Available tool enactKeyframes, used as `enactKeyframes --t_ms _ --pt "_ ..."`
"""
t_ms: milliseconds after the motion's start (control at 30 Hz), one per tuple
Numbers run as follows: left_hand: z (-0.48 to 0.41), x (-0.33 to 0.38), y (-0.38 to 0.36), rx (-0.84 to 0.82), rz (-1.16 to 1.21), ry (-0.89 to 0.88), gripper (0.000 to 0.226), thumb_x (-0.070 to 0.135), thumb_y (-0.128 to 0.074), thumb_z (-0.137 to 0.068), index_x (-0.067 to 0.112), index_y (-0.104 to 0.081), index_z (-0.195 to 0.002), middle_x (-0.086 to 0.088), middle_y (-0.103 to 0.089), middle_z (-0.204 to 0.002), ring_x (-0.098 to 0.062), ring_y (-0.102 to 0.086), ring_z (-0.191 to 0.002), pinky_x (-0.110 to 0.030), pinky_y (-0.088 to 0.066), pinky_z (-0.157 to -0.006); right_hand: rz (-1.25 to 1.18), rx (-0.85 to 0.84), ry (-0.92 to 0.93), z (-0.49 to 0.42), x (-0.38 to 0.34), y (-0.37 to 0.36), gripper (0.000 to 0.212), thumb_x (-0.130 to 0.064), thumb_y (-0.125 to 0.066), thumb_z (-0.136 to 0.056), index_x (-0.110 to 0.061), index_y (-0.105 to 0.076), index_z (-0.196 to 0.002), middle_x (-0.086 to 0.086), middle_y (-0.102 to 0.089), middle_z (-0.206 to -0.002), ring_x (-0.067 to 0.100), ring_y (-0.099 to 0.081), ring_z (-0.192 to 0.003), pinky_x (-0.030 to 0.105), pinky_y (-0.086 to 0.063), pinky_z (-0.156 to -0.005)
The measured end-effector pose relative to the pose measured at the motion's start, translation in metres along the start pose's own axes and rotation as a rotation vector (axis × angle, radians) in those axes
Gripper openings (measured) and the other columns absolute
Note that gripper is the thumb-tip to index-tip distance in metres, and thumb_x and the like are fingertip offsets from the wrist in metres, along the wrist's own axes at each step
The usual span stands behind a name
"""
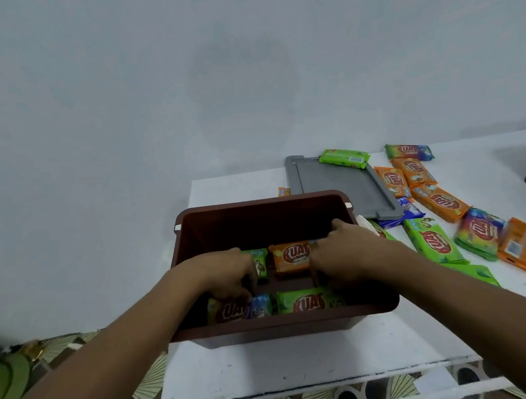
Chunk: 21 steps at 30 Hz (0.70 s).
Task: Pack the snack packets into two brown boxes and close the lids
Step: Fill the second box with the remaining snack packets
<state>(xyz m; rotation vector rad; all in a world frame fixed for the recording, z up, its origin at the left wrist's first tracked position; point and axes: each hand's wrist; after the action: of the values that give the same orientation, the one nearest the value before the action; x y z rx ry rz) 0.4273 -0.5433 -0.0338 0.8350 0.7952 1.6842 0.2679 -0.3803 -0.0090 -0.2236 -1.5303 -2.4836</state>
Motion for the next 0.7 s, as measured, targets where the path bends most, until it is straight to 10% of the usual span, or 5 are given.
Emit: enactKeyframes --t_ms 200,367,500,700 --pt "-0.002 0.005 0.021 -0.028 -0.015 -0.040 0.022 0.033 -0.063 -0.092 0.028 -0.069 -0.112 0.006 -0.060 -0.107 -0.015 -0.055 -0.102 -0.035 -0.050 -0.084 -0.076 -0.059 0.018 0.006 0.010 0.006 0.025 -0.030 -0.054 -0.097 -0.025 -0.063 -0.119 0.005 -0.060 -0.114 0.024 -0.054 -0.106 0.039 -0.033 -0.101" --pt "-0.013 0.016 0.070 0.295 -0.031 -0.134 0.006 0.030 -0.064 -0.090 0.027 -0.068 -0.094 0.011 -0.064 -0.091 -0.007 -0.058 -0.083 -0.034 -0.051 -0.077 -0.225 0.305 -0.071 0.024 0.047 0.012 0.023 -0.022 -0.050 -0.093 -0.029 -0.069 -0.104 -0.006 -0.069 -0.101 0.016 -0.060 -0.098 0.043 -0.017 -0.117" --pt "-0.047 0.033 0.113 0.570 0.109 -0.197 0.007 0.031 -0.065 -0.090 0.027 -0.066 -0.095 0.011 -0.062 -0.085 -0.006 -0.056 -0.078 -0.032 -0.049 -0.074 -0.305 0.610 -0.236 0.042 0.114 -0.010 0.015 -0.019 -0.057 -0.087 -0.025 -0.070 -0.092 -0.007 -0.070 -0.088 0.021 -0.064 -0.086 0.040 -0.048 -0.083" --pt "-0.146 0.056 0.151 0.611 0.132 -0.211 0.018 0.030 -0.068 -0.087 0.020 -0.067 -0.102 0.005 -0.062 -0.094 -0.013 -0.058 -0.083 -0.040 -0.051 -0.080 -0.380 0.421 -0.427 0.054 0.208 -0.080 0.022 -0.021 -0.054 -0.090 -0.032 -0.067 -0.103 -0.008 -0.070 -0.105 0.019 -0.062 -0.102 0.036 -0.049 -0.082"
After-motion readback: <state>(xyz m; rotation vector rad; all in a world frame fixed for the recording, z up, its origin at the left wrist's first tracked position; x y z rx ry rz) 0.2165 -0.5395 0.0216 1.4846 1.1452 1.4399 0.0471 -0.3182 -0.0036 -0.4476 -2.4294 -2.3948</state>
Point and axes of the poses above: each hand's wrist, its own z-axis away from the middle knuckle, its own y-axis out of the back of the hand, x = y × z
